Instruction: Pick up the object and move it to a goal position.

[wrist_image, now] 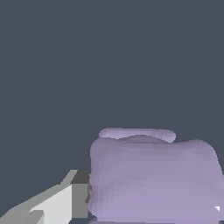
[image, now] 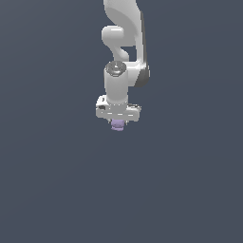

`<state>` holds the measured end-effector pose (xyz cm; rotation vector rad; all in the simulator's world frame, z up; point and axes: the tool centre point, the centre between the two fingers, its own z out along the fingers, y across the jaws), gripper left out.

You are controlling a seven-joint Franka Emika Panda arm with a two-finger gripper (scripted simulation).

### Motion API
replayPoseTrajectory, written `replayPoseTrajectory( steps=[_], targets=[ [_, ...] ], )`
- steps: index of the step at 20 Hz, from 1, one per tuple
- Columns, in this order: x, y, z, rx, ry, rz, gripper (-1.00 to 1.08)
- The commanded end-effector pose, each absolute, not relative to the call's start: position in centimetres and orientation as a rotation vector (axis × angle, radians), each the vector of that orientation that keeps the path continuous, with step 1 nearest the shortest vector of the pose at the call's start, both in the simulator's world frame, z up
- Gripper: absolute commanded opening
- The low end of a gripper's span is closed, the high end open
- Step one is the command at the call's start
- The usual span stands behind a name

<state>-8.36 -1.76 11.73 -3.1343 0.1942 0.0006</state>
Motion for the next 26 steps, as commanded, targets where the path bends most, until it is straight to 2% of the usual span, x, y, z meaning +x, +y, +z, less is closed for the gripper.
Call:
replayPoseTrajectory(
  steps=[1,14,26],
  targets=[
    [-8.2,-4.1,13.9,-3.134,0.194,0.0,-1.0],
    [-7.2,-15.1,23.9,-3.134,0.195,0.0,-1.0],
    [-6.5,-18.4,26.8,-3.136,0.195,0.0,-1.0]
  ],
)
